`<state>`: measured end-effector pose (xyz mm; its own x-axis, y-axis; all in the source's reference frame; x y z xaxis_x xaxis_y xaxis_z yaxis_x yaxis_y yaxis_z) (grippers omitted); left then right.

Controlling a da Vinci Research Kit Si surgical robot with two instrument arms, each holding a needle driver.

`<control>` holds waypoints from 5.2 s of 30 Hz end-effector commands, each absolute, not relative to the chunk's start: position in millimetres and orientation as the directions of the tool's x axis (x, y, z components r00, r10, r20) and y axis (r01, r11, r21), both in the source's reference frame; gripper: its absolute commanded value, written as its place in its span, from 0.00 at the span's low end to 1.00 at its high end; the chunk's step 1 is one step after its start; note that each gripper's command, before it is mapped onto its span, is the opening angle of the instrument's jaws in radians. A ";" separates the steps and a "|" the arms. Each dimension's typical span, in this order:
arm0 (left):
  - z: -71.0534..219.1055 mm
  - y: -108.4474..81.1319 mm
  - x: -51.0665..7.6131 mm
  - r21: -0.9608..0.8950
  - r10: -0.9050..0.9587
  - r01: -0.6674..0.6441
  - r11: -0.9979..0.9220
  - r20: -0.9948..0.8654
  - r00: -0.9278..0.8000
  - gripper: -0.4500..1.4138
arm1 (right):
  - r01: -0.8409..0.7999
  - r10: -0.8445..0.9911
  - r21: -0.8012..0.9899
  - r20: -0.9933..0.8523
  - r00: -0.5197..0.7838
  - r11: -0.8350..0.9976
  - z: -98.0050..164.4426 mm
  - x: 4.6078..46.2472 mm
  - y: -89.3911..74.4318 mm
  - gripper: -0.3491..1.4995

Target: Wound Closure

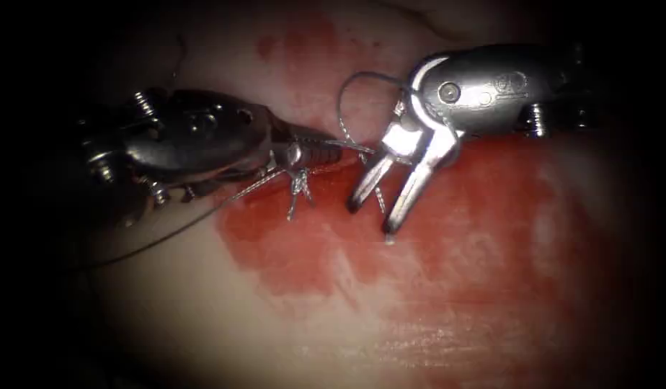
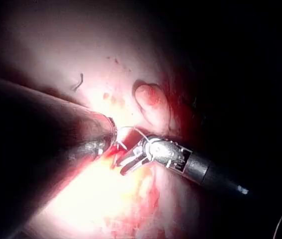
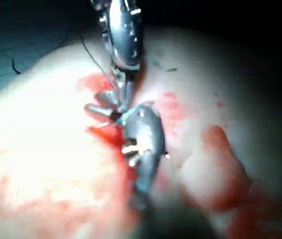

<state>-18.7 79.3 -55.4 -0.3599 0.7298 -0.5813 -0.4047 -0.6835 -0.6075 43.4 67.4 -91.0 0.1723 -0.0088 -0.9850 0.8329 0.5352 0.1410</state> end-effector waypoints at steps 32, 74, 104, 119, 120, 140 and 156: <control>-54.7 79.0 -18.7 -0.599 0.719 -0.398 -0.694 -0.591 -0.365 0.05 | 0.937 -0.384 0.175 -0.877 0.288 0.304 -87.4 45.0 65.7 0.48; -56.3 77.6 -19.0 -0.610 0.724 -0.390 -0.689 -0.582 -0.370 0.05 | 0.877 -0.331 0.046 -0.915 0.229 0.479 -89.7 45.7 67.4 0.00; -58.5 70.1 -21.5 -0.596 0.706 -0.380 -0.707 -0.574 -0.414 0.05 | 0.521 0.189 0.271 -0.960 0.205 0.810 -88.7 42.9 71.8 0.00; -58.5 61.8 -23.7 -0.586 0.662 -0.323 -0.743 -0.571 -0.486 0.05 | 0.382 0.232 0.318 -0.939 0.256 0.868 -86.7 41.7 73.3 0.00; -58.6 61.1 -23.8 -0.588 0.661 -0.320 -0.743 -0.570 -0.488 0.05 | 0.373 0.235 0.322 -0.937 0.260 0.870 -86.7 41.7 73.4 0.00; -60.7 52.9 -24.4 -0.604 0.647 -0.280 -0.746 -0.559 -0.518 0.05 | 0.259 0.285 0.365 -0.911 0.299 0.894 -87.5 42.3 74.3 0.00; -60.6 47.6 -25.9 -0.625 0.641 -0.250 -0.739 -0.541 -0.544 0.05 | 0.226 0.291 0.365 -0.907 0.305 0.903 -87.6 42.4 74.6 0.00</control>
